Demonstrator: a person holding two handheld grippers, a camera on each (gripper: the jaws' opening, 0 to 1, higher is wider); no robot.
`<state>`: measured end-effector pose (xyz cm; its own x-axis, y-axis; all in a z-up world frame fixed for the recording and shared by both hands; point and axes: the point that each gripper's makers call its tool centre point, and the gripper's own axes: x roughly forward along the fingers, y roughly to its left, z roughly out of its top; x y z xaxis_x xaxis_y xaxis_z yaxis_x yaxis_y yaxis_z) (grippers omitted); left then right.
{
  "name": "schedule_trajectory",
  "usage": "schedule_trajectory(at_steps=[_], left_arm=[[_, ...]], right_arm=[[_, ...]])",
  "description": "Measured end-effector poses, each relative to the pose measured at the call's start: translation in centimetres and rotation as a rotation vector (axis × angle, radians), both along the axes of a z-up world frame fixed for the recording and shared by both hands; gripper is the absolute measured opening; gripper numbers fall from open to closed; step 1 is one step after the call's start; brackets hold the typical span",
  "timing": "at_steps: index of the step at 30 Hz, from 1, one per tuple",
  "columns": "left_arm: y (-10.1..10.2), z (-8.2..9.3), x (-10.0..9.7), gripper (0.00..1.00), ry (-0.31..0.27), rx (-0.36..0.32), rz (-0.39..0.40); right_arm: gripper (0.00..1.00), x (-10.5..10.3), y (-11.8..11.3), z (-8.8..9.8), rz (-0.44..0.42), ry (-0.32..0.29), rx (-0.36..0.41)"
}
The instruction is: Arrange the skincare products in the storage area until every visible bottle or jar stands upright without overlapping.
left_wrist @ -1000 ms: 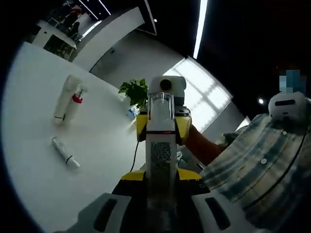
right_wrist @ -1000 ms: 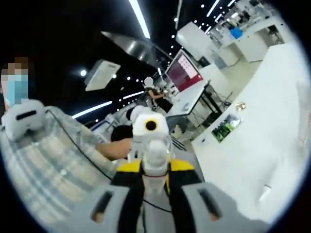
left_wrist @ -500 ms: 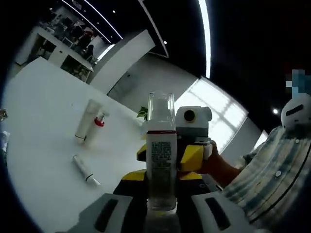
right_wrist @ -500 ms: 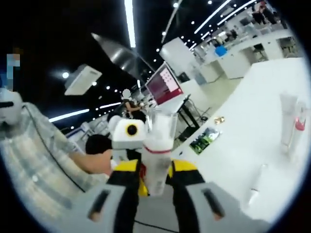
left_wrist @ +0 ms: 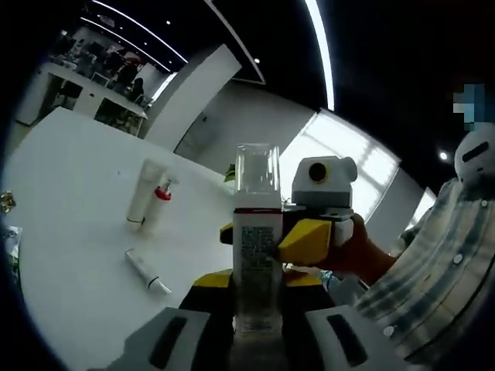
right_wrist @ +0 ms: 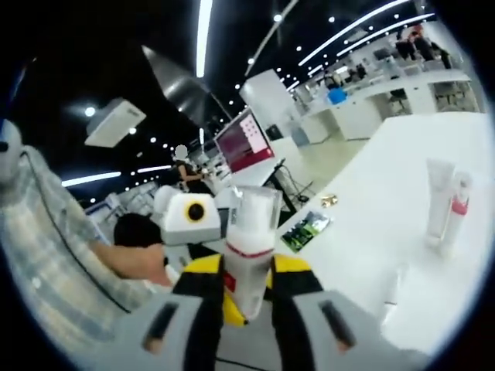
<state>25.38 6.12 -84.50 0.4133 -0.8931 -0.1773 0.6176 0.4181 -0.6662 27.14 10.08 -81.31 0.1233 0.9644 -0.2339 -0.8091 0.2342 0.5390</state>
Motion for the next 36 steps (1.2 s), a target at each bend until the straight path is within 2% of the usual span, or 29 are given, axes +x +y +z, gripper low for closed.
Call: schedule_trajectory(at_steps=[1,3,5,7,8,10,12,14,15,16,17,18,20,21,25,26,29,30,35,36], left_arm=[[0.0,-0.2,-0.1,0.22,0.003,0.007,-0.003],[0.6,-1.5,0.0,0.24,0.013,0.067,0.026],[1.1,-2.5,-0.2,0.30,0.022,0.112,0.032],[2.4,-4.1,-0.2,0.42,0.028,0.189,0.060],[3.5,-5.1,-0.2,0.45,0.027,0.248,0.071],[5.1,-6.0,-0.3,0.50,0.010,0.322,0.085],[7.9,-6.8,0.2,0.55,-0.029,0.425,0.140],[11.0,-7.5,0.8,0.62,-0.031,0.483,0.228],[12.2,-7.5,1.0,0.64,-0.047,0.513,0.264],[13.7,-7.7,1.3,0.66,-0.078,0.574,0.298],[16.0,-8.1,1.7,0.68,-0.140,0.681,0.334],[17.5,-8.3,1.9,0.69,-0.157,0.731,0.371],[19.8,-8.9,2.0,0.73,-0.145,0.763,0.424],[20.9,-8.9,2.3,0.75,-0.158,0.767,0.453],[22.8,-9.8,2.5,0.76,-0.168,0.793,0.465],[23.4,-10.2,2.6,0.76,-0.192,0.821,0.460],[24.0,-11.3,2.7,0.79,-0.187,0.837,0.456],[24.0,-11.6,2.8,0.79,-0.182,0.831,0.453],[24.6,-14.4,2.6,0.77,-0.056,0.810,0.458],[24.8,-14.3,3.0,0.76,-0.069,0.816,0.463]], right_arm=[[0.20,-0.1,0.0,-0.2,-0.002,0.001,0.000],[0.20,0.0,-0.2,-0.7,-0.029,-0.034,-0.014],[0.20,0.6,-0.4,-0.7,-0.057,-0.055,-0.013],[0.20,1.6,-0.7,-0.7,-0.094,-0.072,-0.008],[0.20,2.2,-0.9,-0.7,-0.112,-0.081,-0.011],[0.20,3.1,-1.3,-0.8,-0.139,-0.092,-0.010],[0.20,4.2,-1.6,-1.0,-0.170,-0.099,-0.005],[0.21,5.3,-2.0,-1.6,-0.208,-0.107,-0.015],[0.21,5.6,-2.1,-2.0,-0.197,-0.105,-0.015],[0.21,5.9,-2.1,-2.2,-0.198,-0.104,-0.014],[0.21,6.4,-2.2,-2.5,-0.205,-0.098,-0.017],[0.21,6.6,-2.2,-2.7,-0.208,-0.096,-0.021],[0.21,7.2,-2.3,-3.1,-0.216,-0.106,-0.037],[0.21,7.7,-2.3,-3.3,-0.225,-0.102,-0.042],[0.21,8.9,-2.6,-3.7,-0.253,-0.101,-0.065],[0.21,9.3,-2.8,-3.8,-0.259,-0.097,-0.074],[0.21,10.3,-3.2,-4.2,-0.285,-0.077,-0.100],[0.21,10.7,-3.3,-4.4,-0.289,-0.077,-0.106],[0.21,12.5,-4.0,-5.5,-0.319,-0.084,-0.137],[0.21,13.3,-4.3,-6.0,-0.335,-0.097,-0.150]])
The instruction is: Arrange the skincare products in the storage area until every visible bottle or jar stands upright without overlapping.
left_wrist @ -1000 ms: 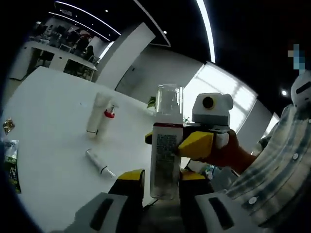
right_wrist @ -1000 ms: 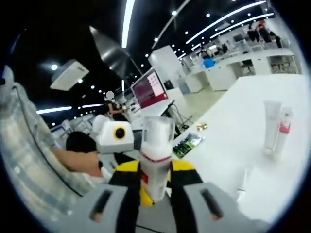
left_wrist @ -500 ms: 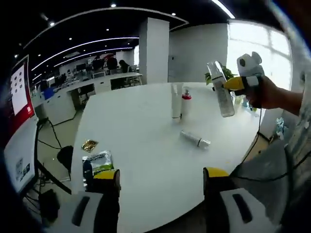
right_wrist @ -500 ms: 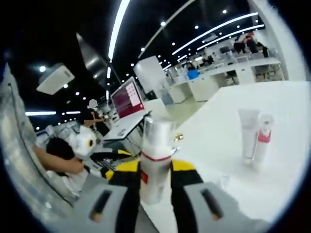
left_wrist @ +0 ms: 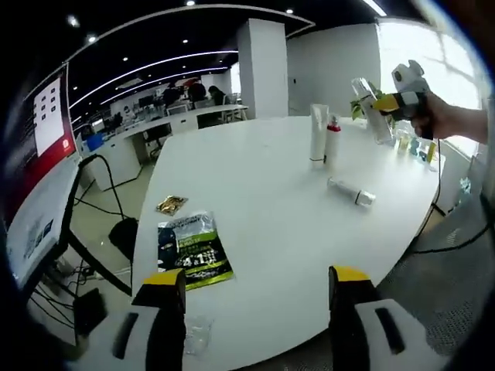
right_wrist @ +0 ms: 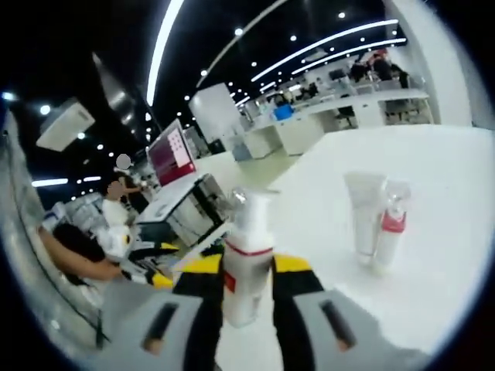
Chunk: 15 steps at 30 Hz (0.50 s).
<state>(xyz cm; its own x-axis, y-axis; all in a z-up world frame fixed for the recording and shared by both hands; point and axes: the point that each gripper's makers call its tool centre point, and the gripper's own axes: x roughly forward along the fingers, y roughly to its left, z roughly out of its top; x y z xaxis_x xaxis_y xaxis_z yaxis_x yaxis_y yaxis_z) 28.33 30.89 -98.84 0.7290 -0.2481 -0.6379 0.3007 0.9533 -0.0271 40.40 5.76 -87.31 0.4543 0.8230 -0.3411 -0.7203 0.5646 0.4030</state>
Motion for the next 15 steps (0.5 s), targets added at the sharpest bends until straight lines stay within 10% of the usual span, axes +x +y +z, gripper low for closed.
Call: schedule_trajectory(at_steps=[15], left_arm=[[1.0,-2.4,-1.8,0.50,0.127,0.105,-0.047]], right_arm=[[0.21,7.4,-2.0,-6.9,-0.169,-0.216,-0.081]])
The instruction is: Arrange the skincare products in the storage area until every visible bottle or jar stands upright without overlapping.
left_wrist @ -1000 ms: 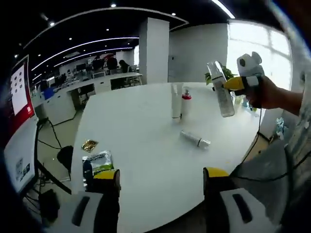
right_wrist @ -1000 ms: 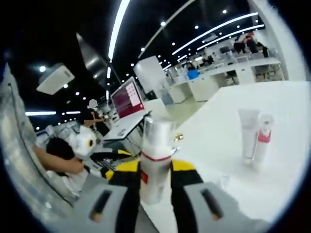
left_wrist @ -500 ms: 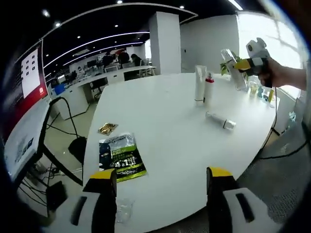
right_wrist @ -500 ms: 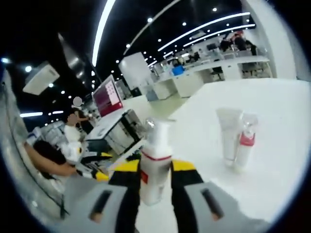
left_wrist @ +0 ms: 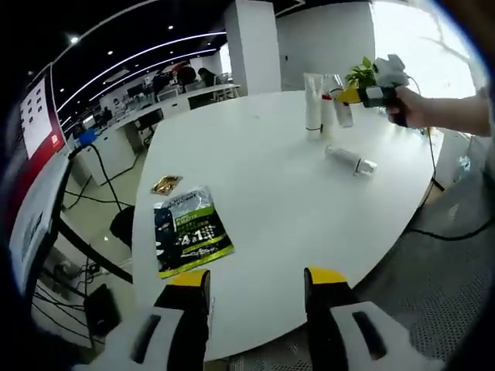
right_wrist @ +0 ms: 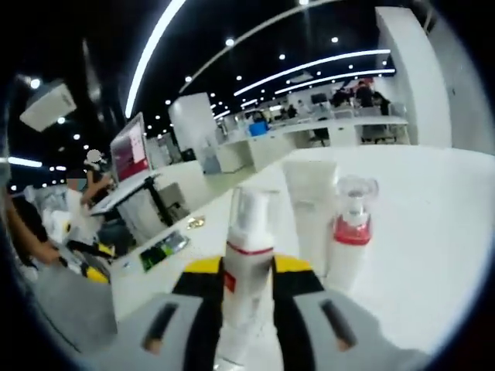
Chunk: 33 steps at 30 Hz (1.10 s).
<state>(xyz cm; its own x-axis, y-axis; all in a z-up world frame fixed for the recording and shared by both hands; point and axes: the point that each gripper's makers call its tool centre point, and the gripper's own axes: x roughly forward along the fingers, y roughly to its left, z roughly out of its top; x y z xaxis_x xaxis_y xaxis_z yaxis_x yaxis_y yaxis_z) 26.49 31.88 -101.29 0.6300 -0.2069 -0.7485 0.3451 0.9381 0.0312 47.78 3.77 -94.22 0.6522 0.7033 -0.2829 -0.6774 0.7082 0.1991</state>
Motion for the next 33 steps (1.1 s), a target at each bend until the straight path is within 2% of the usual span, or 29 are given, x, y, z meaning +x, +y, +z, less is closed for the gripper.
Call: schedule_trajectory(at_steps=[4,7,9,11,13,16,18,23,28,33], left_arm=[[0.0,-0.5,-0.4,0.48,0.016,0.025,-0.014],[0.3,-1.3,-0.9,0.48,0.053,0.049,-0.020],[0.5,-1.3,-0.9,0.47,0.048,0.044,-0.014],[0.7,-1.4,-1.0,0.46,0.056,0.033,0.004],[0.7,-1.5,-1.1,0.46,0.059,0.036,0.004],[0.7,-1.8,-1.4,0.45,0.069,0.036,0.001],[0.8,-2.1,-1.8,0.43,0.087,0.048,-0.009],[0.8,-2.1,-1.8,0.43,0.083,0.049,-0.008],[0.8,-2.4,-2.0,0.43,0.101,0.058,-0.013],[1.0,-2.6,-2.1,0.42,0.111,0.069,-0.014]], right_arm=[[0.21,1.0,0.2,-1.4,-0.018,-0.040,-0.014],[0.21,1.9,0.5,-1.9,-0.016,-0.118,-0.058],[0.21,2.1,0.9,-1.9,-0.003,-0.162,-0.061],[0.21,2.1,1.1,-2.5,-0.001,-0.171,-0.066],[0.21,2.0,1.5,-3.0,0.016,-0.209,-0.092],[0.21,1.9,1.7,-3.9,0.020,-0.199,-0.101],[0.21,2.0,1.5,-4.3,0.023,-0.225,-0.129],[0.21,2.2,0.8,-4.7,0.007,-0.235,-0.128],[0.21,2.7,0.5,-5.5,0.034,-0.247,-0.148],[0.21,2.5,0.5,-5.6,0.060,-0.280,-0.109]])
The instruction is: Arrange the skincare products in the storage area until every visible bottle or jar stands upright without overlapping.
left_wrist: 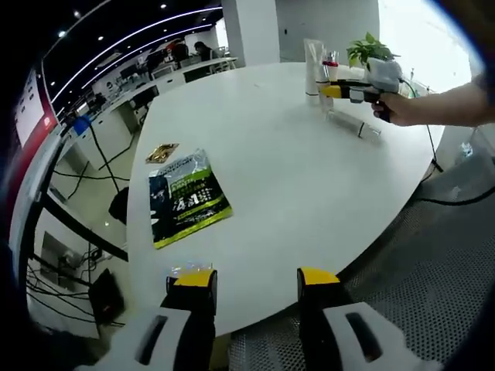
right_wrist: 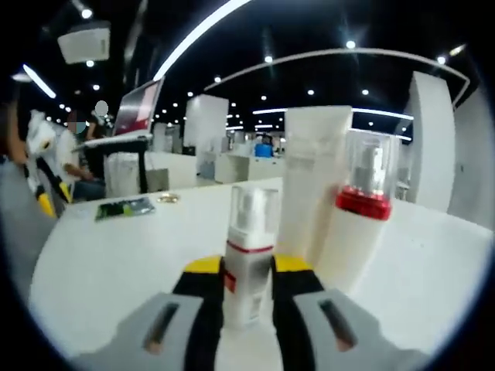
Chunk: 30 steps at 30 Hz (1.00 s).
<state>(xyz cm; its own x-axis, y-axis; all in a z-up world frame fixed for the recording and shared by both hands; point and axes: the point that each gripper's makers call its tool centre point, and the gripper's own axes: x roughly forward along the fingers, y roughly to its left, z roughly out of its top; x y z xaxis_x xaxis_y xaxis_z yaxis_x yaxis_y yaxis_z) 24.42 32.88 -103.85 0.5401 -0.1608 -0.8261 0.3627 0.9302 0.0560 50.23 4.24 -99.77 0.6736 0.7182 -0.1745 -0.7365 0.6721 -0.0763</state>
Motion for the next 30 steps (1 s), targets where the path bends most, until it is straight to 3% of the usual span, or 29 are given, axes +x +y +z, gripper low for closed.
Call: schedule_trajectory(at_steps=[6,17,30], left_arm=[[0.1,0.3,0.6,0.43,-0.006,-0.004,0.005],[0.1,0.1,0.4,0.42,0.007,0.004,0.004],[0.2,0.2,0.4,0.42,-0.004,0.005,0.006]], right_arm=[[0.21,-0.2,-0.6,0.2,0.008,0.015,0.037],[0.21,-0.9,-0.9,0.0,0.012,-0.013,0.011],[0.21,0.0,-0.7,-0.1,-0.025,-0.021,0.015]])
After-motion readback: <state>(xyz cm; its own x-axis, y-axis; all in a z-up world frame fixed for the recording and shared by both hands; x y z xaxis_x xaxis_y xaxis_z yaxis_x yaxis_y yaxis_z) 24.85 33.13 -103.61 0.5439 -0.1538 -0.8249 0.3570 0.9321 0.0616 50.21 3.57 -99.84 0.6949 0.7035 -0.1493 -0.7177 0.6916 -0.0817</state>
